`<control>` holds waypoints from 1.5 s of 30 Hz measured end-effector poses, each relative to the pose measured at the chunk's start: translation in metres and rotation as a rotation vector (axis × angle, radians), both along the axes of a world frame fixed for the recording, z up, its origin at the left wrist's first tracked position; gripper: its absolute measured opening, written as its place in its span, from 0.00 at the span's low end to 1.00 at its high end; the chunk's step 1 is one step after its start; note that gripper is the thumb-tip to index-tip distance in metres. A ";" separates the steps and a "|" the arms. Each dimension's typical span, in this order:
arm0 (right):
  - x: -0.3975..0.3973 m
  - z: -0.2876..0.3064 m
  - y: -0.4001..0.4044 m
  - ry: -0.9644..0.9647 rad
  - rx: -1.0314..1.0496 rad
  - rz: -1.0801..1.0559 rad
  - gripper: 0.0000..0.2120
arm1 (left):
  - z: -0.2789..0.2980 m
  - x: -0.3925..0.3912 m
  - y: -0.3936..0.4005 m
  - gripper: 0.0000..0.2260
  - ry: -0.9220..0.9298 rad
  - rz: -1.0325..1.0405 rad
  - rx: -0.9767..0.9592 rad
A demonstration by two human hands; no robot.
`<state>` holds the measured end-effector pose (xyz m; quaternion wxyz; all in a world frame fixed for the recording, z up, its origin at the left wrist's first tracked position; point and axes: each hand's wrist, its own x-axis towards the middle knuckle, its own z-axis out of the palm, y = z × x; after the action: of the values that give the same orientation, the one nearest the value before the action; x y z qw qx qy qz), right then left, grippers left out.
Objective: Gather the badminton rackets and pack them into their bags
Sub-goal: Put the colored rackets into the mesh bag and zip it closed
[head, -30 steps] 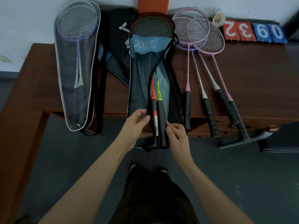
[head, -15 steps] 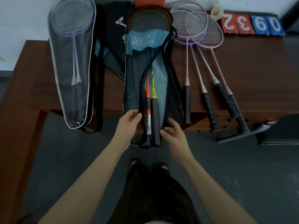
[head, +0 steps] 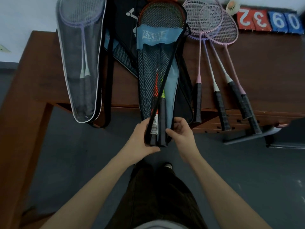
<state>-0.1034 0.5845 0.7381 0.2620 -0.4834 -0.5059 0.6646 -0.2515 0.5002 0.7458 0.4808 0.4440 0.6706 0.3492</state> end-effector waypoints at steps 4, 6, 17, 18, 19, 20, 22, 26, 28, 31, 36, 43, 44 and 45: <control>0.012 0.000 -0.008 0.047 -0.117 0.096 0.26 | -0.001 -0.002 -0.001 0.34 0.085 0.052 0.019; 0.019 -0.002 -0.009 0.084 -0.170 0.109 0.31 | -0.002 -0.003 -0.004 0.30 0.114 0.093 -0.024; 0.014 0.002 -0.016 0.094 -0.160 0.012 0.19 | 0.006 0.003 -0.007 0.09 0.122 0.248 0.094; 0.012 0.003 -0.015 0.069 -0.143 0.020 0.19 | 0.006 0.005 -0.008 0.09 0.192 0.252 0.115; 0.011 0.004 -0.015 0.047 -0.130 0.026 0.18 | 0.005 0.007 -0.009 0.09 0.278 0.252 0.135; 0.010 0.005 -0.014 0.027 -0.121 0.033 0.18 | 0.004 0.009 -0.010 0.09 0.351 0.256 0.152; 0.010 0.007 -0.012 -0.012 -0.096 0.056 0.18 | 0.001 0.013 -0.012 0.09 0.417 0.268 0.169; 0.012 0.012 -0.011 -0.079 0.004 0.130 0.17 | 0.003 0.021 -0.014 0.08 0.478 0.263 0.203; 0.013 0.013 -0.015 -0.082 0.044 0.149 0.16 | 0.006 0.023 -0.016 0.07 0.450 0.305 0.232; 0.016 0.013 -0.019 -0.027 0.042 0.137 0.16 | 0.013 0.027 -0.016 0.08 0.461 0.330 0.286; 0.016 0.016 -0.020 0.096 -0.050 0.054 0.21 | 0.017 0.034 -0.021 0.09 0.584 0.406 0.316; 0.027 0.003 -0.030 0.104 -0.148 0.023 0.27 | 0.019 0.038 -0.028 0.05 0.409 0.456 0.255; 0.030 0.001 -0.031 0.114 -0.155 0.016 0.26 | 0.017 0.039 -0.027 0.04 0.427 0.418 0.229; 0.033 0.001 -0.031 0.127 -0.160 0.010 0.26 | 0.016 0.040 -0.026 0.03 0.470 0.383 0.216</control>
<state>-0.0704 0.5533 0.7388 0.2508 -0.4572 -0.4361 0.7334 -0.2118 0.4745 0.7616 0.1885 0.4268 0.7936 0.3905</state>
